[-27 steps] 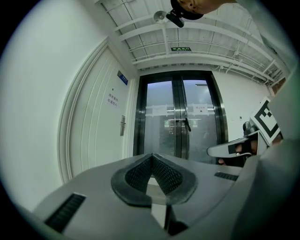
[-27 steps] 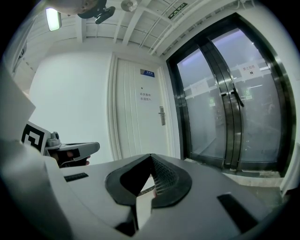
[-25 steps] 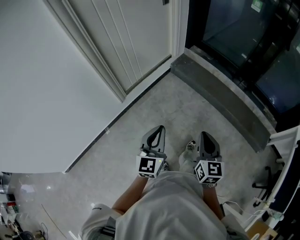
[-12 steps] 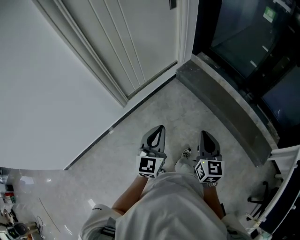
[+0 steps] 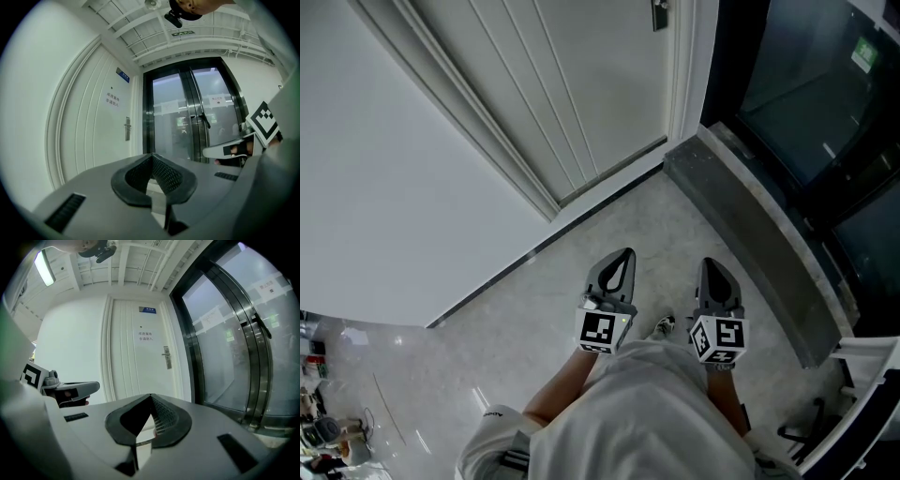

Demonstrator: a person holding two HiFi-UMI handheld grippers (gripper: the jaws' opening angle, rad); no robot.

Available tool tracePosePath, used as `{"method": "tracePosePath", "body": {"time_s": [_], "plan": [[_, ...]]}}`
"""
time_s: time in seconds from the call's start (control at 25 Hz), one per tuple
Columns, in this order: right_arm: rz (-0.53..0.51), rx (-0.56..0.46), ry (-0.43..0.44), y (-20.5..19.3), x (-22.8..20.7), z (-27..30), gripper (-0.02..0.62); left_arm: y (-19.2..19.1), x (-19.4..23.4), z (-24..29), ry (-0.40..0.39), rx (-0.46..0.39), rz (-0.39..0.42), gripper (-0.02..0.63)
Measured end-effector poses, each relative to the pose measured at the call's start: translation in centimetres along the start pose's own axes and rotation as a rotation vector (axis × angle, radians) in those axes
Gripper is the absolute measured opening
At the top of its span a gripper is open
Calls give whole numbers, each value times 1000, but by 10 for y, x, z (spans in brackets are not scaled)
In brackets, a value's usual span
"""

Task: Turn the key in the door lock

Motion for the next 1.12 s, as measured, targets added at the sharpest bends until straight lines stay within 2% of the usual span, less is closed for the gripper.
{"method": "tracePosePath", "body": {"time_s": [0.48,0.76,1.12], "plan": [[7,12,-4,-2,-84,35,0,-8,-23,78,35,11,-17,9],[-3,35,0,-7,-108,64,0,-18,-13,116,66,16,-39,9],[-27,57,-19,-6,-149,124,0,-24,2,201,43,8,-51,9]]}}
Point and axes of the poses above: the fingertips, and each gripper's own axes: z forward along the fingers, x to its left, y out of its top, the point moved 1 cm from there along -z, backward along the fingers, and after that the axes turned 8 degrees about -z, right-handed, at the moved point
